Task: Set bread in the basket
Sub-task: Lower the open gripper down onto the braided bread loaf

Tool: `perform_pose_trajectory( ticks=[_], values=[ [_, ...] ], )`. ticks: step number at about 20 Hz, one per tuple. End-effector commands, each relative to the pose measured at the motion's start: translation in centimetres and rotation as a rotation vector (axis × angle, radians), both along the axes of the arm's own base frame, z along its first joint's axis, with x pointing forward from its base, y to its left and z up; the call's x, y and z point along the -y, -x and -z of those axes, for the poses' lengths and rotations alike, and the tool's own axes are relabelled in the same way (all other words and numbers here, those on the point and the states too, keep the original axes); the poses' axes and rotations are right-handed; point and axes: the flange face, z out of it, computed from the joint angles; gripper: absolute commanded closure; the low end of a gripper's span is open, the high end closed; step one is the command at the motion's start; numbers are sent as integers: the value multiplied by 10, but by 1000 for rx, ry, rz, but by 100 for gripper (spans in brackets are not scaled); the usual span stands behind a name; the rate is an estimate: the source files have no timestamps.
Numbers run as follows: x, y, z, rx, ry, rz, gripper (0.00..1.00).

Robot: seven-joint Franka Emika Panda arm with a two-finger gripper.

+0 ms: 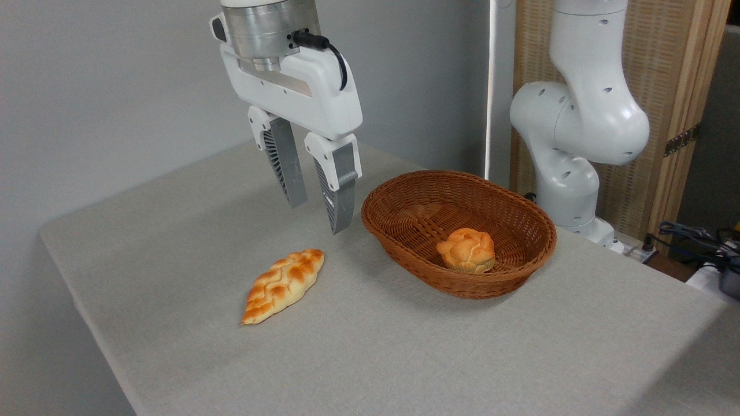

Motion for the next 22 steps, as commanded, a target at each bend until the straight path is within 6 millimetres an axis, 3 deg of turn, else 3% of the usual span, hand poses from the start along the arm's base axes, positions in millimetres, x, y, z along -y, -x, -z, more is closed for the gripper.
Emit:
perform_pose_trajectory(
  ticks=[1, 14, 17, 22],
  values=[
    [-4, 1, -3, 16, 24, -1, 0],
    [1, 2, 0, 8, 26, -2, 0],
    [19, 0, 6, -4, 48, -33, 0],
    [76, 1, 48, -13, 44, -86, 0]
  ],
)
